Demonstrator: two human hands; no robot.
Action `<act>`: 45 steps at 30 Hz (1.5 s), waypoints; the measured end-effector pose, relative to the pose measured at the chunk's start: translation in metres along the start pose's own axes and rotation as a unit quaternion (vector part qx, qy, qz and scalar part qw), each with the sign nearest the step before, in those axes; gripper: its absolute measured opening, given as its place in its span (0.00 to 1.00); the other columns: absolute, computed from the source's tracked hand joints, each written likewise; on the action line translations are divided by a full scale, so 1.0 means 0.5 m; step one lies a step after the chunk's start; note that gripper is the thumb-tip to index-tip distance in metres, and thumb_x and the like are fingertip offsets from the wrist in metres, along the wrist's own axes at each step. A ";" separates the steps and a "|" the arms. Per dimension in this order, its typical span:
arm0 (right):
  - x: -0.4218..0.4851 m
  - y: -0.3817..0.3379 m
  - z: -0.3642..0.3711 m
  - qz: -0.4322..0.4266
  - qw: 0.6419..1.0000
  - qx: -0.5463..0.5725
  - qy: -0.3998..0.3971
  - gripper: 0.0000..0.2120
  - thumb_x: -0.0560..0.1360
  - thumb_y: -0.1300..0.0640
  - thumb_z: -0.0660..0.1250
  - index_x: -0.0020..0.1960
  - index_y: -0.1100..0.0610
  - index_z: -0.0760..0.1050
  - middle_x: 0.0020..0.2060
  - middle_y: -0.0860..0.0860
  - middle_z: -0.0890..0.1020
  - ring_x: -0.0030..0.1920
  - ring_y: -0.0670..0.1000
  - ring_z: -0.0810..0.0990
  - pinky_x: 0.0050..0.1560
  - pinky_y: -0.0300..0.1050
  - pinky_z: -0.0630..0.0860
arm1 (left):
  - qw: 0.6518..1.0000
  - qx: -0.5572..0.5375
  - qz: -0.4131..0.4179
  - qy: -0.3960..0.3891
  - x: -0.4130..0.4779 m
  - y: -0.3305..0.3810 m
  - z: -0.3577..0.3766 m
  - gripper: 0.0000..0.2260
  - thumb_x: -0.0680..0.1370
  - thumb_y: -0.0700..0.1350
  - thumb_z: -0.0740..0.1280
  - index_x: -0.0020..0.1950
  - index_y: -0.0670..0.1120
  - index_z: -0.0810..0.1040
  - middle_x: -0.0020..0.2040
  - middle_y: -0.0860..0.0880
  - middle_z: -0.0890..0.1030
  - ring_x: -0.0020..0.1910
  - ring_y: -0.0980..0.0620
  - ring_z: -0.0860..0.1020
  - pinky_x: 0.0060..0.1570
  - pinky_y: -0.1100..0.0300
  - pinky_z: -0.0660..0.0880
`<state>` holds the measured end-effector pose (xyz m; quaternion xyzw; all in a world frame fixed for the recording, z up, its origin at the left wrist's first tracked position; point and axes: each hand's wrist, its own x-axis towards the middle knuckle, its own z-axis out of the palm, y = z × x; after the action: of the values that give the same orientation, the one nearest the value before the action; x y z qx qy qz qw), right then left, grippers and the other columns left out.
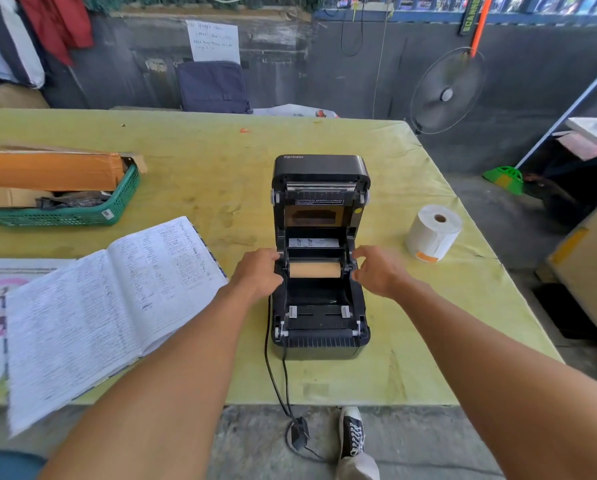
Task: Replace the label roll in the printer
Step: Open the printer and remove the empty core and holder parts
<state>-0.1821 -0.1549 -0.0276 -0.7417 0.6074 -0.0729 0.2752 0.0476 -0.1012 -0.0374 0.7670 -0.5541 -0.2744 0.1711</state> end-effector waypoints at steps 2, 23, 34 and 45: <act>0.002 0.003 0.016 -0.010 1.000 -0.001 -0.011 0.25 0.76 0.58 0.70 0.71 0.57 0.70 0.60 0.59 0.81 0.59 0.60 0.79 0.55 0.47 0.73 | 1.000 -0.011 0.014 -0.002 0.003 -0.007 0.013 0.28 0.73 0.40 0.73 0.73 0.47 0.70 0.60 0.42 0.80 0.56 0.43 0.79 0.58 0.53 0.74; 0.058 0.003 -0.034 -0.040 0.996 0.066 -0.052 0.18 0.76 0.51 0.72 0.62 0.58 0.79 0.45 0.53 0.81 0.42 0.51 0.77 0.35 0.39 0.70 | 0.992 -0.092 0.085 0.014 0.050 0.015 -0.017 0.07 0.75 0.49 0.72 0.50 0.48 0.83 0.42 0.53 0.81 0.42 0.52 0.78 0.39 0.63 0.70; -0.073 -0.008 -0.125 0.038 0.920 0.384 -0.065 0.13 0.81 0.50 0.63 0.57 0.58 0.79 0.48 0.57 0.85 0.46 0.54 0.85 0.52 0.53 0.82 | 0.906 -0.416 0.009 -0.075 -0.022 0.152 -0.030 0.15 0.78 0.51 0.68 0.59 0.42 0.75 0.51 0.41 0.80 0.43 0.50 0.82 0.40 0.59 0.81; -0.188 0.189 -0.110 0.148 0.886 0.431 -0.083 0.13 0.81 0.54 0.64 0.57 0.63 0.78 0.46 0.58 0.83 0.45 0.57 0.85 0.55 0.56 0.82 | 0.877 -0.446 -0.042 -0.173 -0.110 0.233 0.168 0.15 0.75 0.43 0.73 0.57 0.37 0.75 0.38 0.42 0.82 0.35 0.51 0.78 0.40 0.58 0.75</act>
<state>-0.3116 -0.0944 -0.0070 -0.4552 0.5936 -0.2245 0.6245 -0.1045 -0.0839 -0.0249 0.5728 -0.3609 -0.6275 0.3845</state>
